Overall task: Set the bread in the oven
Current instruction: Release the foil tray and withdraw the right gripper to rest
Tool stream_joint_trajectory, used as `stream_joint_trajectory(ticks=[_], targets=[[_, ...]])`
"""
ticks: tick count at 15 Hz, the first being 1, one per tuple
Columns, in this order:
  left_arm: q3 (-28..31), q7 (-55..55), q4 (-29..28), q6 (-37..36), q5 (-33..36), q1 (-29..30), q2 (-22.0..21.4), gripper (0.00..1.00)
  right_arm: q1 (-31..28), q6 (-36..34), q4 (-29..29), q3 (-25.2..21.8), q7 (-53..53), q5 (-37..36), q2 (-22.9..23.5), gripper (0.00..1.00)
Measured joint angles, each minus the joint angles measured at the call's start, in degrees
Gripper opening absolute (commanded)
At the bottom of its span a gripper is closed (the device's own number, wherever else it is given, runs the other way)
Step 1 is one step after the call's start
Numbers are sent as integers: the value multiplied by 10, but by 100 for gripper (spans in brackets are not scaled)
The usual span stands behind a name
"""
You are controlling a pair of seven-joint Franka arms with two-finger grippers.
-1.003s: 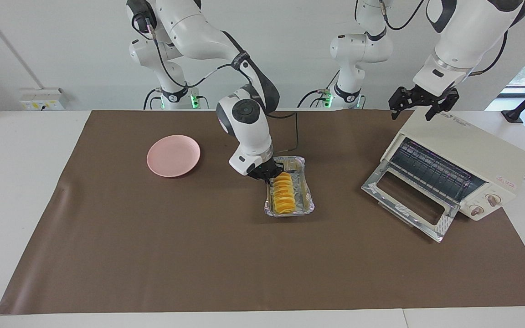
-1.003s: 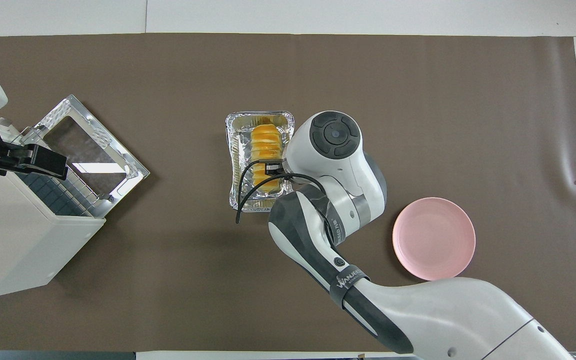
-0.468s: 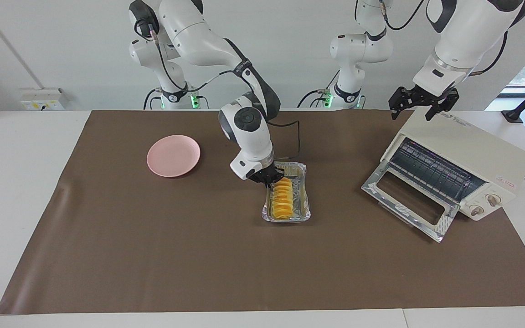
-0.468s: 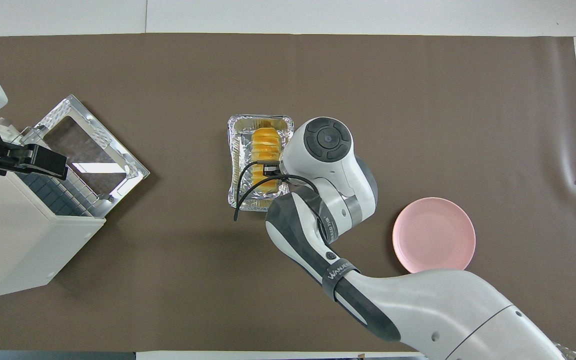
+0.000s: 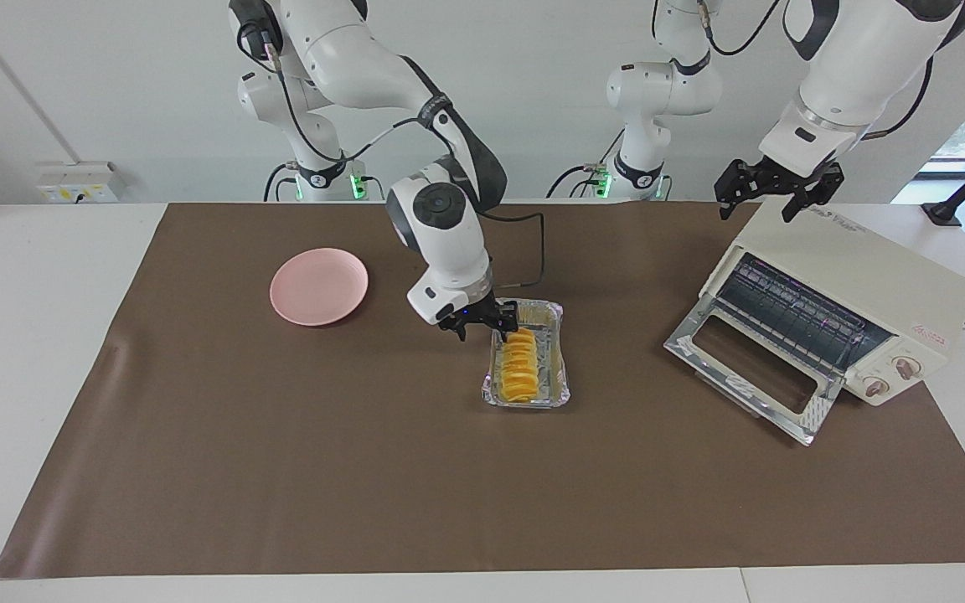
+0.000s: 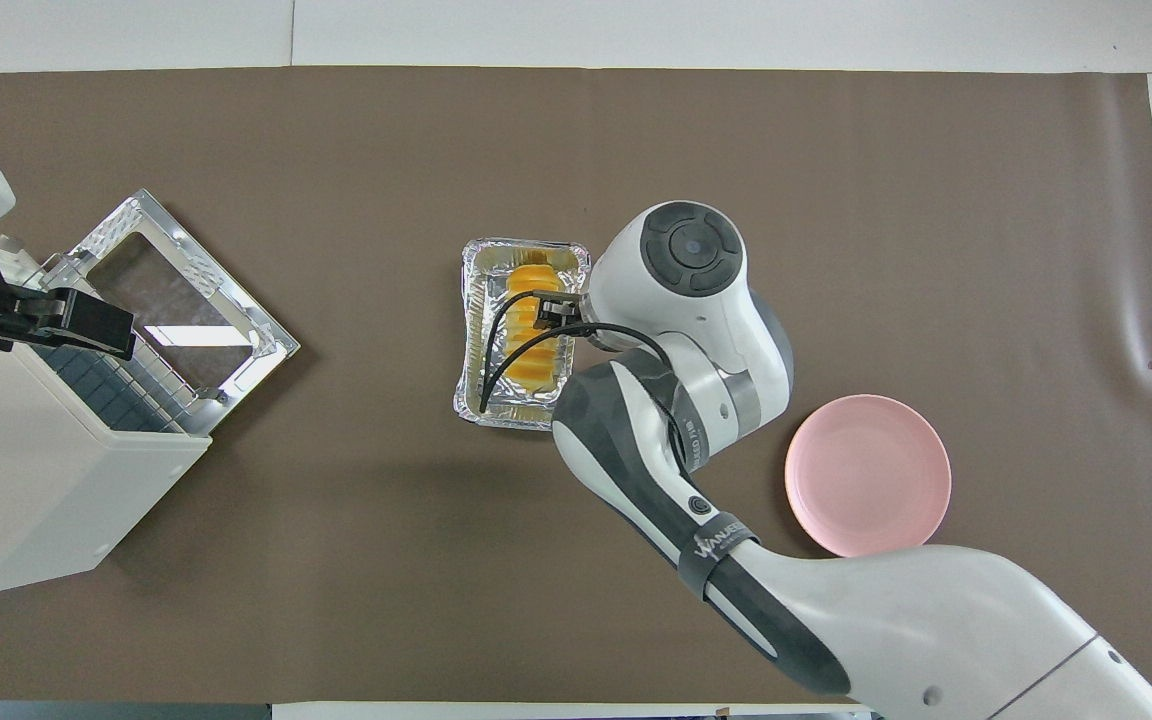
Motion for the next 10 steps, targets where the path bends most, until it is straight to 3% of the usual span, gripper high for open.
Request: stream_joint_trajectory(ticks=[10], targets=[[-2,0,0,1,0,0,0,100,-244,-280,3,-5,-289,-3,-194,100]])
